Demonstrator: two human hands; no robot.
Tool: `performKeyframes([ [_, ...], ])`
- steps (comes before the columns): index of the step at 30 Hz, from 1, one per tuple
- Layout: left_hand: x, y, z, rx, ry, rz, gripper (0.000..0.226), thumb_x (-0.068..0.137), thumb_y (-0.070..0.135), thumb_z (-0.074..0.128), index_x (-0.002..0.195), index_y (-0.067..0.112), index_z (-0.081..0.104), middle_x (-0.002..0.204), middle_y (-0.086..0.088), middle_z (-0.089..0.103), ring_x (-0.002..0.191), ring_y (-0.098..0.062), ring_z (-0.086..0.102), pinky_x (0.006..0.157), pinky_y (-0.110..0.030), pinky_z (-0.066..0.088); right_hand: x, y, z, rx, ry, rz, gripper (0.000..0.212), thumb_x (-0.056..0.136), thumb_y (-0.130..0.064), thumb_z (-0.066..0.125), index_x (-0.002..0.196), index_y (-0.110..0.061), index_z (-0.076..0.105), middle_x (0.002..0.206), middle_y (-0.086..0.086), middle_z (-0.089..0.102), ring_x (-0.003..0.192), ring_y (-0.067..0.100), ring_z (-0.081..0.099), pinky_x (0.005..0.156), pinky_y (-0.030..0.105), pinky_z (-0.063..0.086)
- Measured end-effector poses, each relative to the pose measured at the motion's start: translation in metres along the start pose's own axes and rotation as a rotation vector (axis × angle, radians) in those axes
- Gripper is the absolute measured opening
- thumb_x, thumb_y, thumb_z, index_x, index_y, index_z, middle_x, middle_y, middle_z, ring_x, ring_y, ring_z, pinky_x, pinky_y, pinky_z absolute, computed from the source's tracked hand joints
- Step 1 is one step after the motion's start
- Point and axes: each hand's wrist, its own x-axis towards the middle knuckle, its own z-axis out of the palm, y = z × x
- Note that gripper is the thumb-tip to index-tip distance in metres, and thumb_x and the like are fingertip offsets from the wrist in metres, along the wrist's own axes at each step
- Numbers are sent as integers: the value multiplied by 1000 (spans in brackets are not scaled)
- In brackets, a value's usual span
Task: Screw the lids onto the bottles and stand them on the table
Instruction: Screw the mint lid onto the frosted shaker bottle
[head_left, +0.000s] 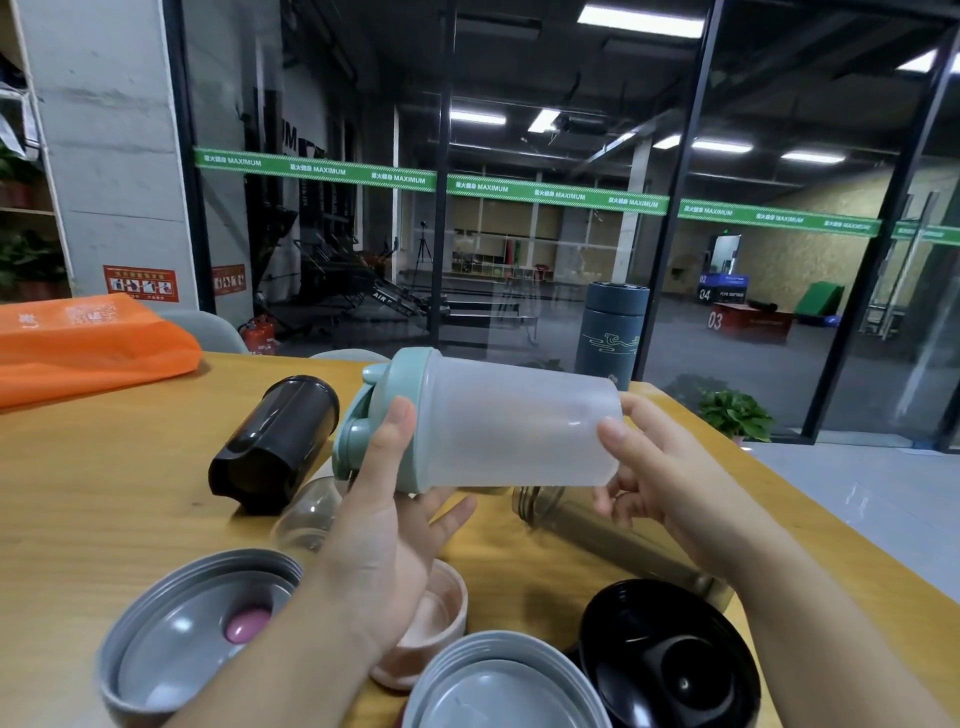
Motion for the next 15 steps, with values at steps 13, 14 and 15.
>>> performKeyframes([
  [13, 2, -3, -3, 38, -32, 16, 69, 60, 49, 69, 126, 30, 56, 115, 3, 71, 107, -17, 67, 85, -39, 46, 3, 3, 3, 3, 12, 181, 75, 65, -72, 50, 115, -17, 55, 89, 8, 65, 55, 19, 61, 45, 25, 46],
  [14, 2, -3, -3, 33, -26, 15, 67, 63, 49, 65, 126, 30, 56, 115, 3, 71, 106, -17, 67, 85, -39, 46, 2, 2, 3, 25, -1, 165, 75, 63, -71, 53, 119, -21, 53, 94, 7, 66, 59, 20, 64, 48, 26, 49],
  [15, 2, -3, -3, 28, -19, 15, 66, 63, 50, 62, 126, 30, 57, 115, 3, 71, 106, -17, 67, 85, -40, 46, 1, 1, 3, 37, -13, 135, 72, 64, -67, 56, 123, -26, 50, 100, 5, 67, 65, 20, 66, 52, 26, 51],
])
